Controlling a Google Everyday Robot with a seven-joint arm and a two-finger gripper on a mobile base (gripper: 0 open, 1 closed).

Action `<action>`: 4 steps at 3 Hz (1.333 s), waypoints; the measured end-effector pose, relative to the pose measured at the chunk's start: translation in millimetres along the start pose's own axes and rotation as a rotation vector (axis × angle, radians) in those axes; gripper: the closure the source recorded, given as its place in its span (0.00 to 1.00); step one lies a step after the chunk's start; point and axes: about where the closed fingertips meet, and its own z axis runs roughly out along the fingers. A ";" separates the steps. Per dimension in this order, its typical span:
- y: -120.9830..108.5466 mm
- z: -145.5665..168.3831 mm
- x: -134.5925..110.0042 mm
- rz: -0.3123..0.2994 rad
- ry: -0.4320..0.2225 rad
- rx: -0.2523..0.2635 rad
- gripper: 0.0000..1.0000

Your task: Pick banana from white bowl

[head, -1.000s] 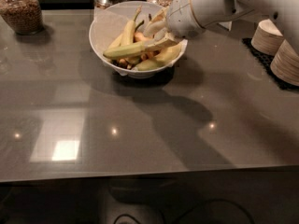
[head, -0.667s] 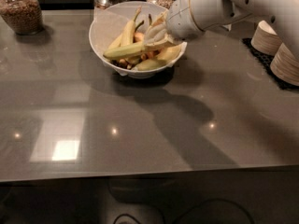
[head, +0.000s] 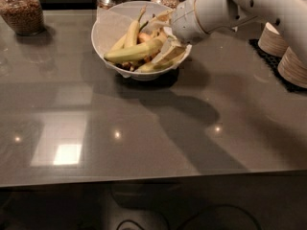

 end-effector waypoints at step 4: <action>-2.1 -2.2 3.1 -0.009 0.004 0.009 0.48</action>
Offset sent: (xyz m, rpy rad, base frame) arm 0.0037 -0.0133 0.0043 -0.0069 -0.0258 -0.0177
